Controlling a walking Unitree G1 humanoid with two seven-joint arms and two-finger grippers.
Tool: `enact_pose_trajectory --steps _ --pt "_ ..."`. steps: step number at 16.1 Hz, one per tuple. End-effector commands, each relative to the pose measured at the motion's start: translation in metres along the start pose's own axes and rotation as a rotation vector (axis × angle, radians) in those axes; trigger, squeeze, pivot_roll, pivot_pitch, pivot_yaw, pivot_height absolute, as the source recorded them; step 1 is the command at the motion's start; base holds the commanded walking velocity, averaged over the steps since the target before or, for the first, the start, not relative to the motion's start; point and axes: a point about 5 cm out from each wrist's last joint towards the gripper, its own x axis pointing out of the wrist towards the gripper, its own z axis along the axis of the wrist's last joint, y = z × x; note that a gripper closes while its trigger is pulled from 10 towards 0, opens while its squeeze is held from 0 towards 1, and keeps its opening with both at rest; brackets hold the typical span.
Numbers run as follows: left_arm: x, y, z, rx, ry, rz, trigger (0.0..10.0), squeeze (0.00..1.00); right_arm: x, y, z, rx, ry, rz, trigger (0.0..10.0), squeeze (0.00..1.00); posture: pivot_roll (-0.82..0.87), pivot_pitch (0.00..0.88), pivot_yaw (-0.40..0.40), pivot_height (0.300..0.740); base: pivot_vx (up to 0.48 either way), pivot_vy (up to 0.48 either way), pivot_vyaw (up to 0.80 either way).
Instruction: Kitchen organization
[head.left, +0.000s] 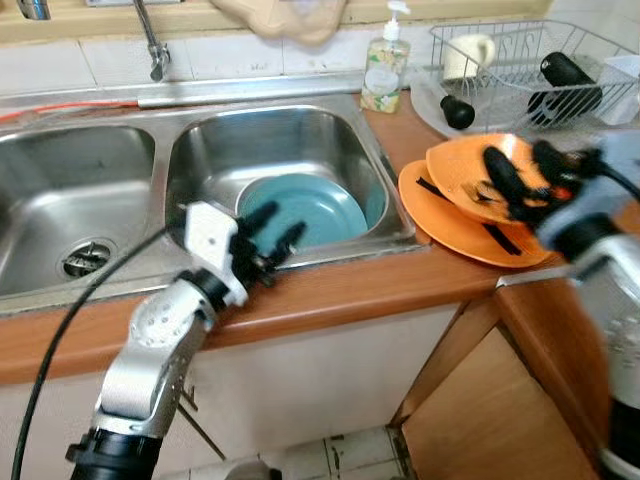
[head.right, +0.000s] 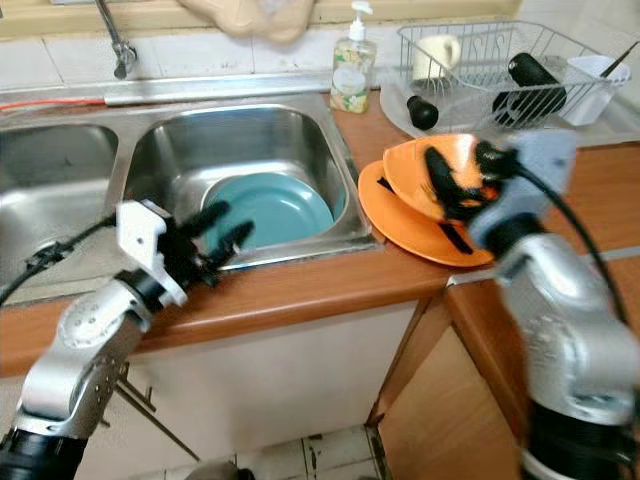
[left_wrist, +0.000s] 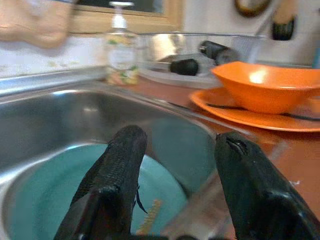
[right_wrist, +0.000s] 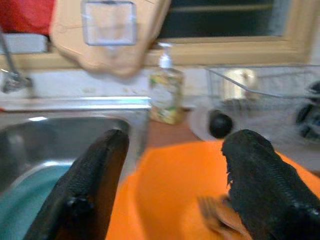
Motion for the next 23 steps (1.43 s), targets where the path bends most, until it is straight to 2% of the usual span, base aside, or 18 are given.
enact_pose_trajectory --steps 1,2,3,4,5,8,9,11,13,15,18,23 --pt "0.0 -0.006 0.004 -0.002 -0.002 -0.065 10.0 0.0 -0.01 -0.024 0.003 -0.039 0.008 -0.077 10.0 1.0 -0.06 0.0 0.035 0.74 0.0 0.0 0.0" --pt "-0.001 -0.007 0.004 -0.007 -0.002 -0.081 10.0 0.0 -0.014 -0.033 0.003 -0.056 0.024 -0.098 10.0 0.83 -0.06 0.0 0.035 0.74 0.0 0.0 0.0" --pt "-0.002 -0.01 0.006 -0.014 0.002 -0.109 10.0 0.0 -0.023 -0.047 0.002 -0.081 0.055 -0.138 10.0 0.04 -0.06 0.0 0.035 0.74 0.0 0.0 0.0" --pt "-0.004 -0.013 0.006 -0.014 0.013 -0.134 10.0 0.0 -0.032 -0.06 0.001 -0.096 0.076 -0.184 10.0 0.0 -0.06 0.0 0.037 0.74 0.0 0.0 0.0" --pt "-0.005 -0.014 0.007 -0.013 0.017 -0.144 10.0 0.0 -0.035 -0.065 0.0 -0.099 0.082 -0.203 10.0 0.0 -0.06 0.0 0.037 0.74 0.0 0.0 0.0" --pt "-0.007 -0.016 0.008 -0.025 0.027 -0.173 10.0 0.0 -0.049 -0.077 -0.003 -0.113 0.118 -0.244 10.0 0.0 -0.07 0.0 0.04 0.74 0.0 0.0 0.0" --pt "-0.009 -0.017 0.008 -0.036 0.032 -0.198 10.0 0.0 -0.059 -0.082 -0.009 -0.145 0.169 -0.25 10.0 0.0 -0.07 0.0 0.041 0.74 0.0 0.0 0.0" --pt "-0.01 -0.018 0.008 -0.041 0.04 -0.218 10.0 0.0 -0.065 -0.083 -0.014 -0.168 0.215 -0.228 10.0 0.0 -0.08 0.0 0.047 0.74 0.0 0.0 0.0" --pt "-0.011 -0.019 0.008 -0.045 0.053 -0.237 10.0 0.0 -0.068 -0.074 -0.023 -0.188 0.273 -0.145 10.0 0.0 -0.08 0.0 0.049 0.74 0.0 0.0 0.0" --pt "-0.011 -0.019 0.008 -0.046 0.054 -0.239 10.0 0.0 -0.064 -0.068 -0.024 -0.182 0.269 -0.122 10.0 0.0 -0.08 0.0 0.049 0.74 0.0 0.0 0.0" --pt "-0.012 -0.02 0.009 -0.05 0.057 -0.248 10.0 0.0 -0.053 -0.054 -0.027 -0.167 0.262 -0.038 10.0 0.0 -0.07 0.0 0.039 0.74 0.0 0.0 0.0" --pt "-0.011 -0.02 0.009 -0.048 0.057 -0.24 10.0 0.0 -0.037 -0.042 -0.025 -0.16 0.226 0.007 10.0 0.0 -0.06 0.0 0.033 0.74 0.0 0.0 0.0"
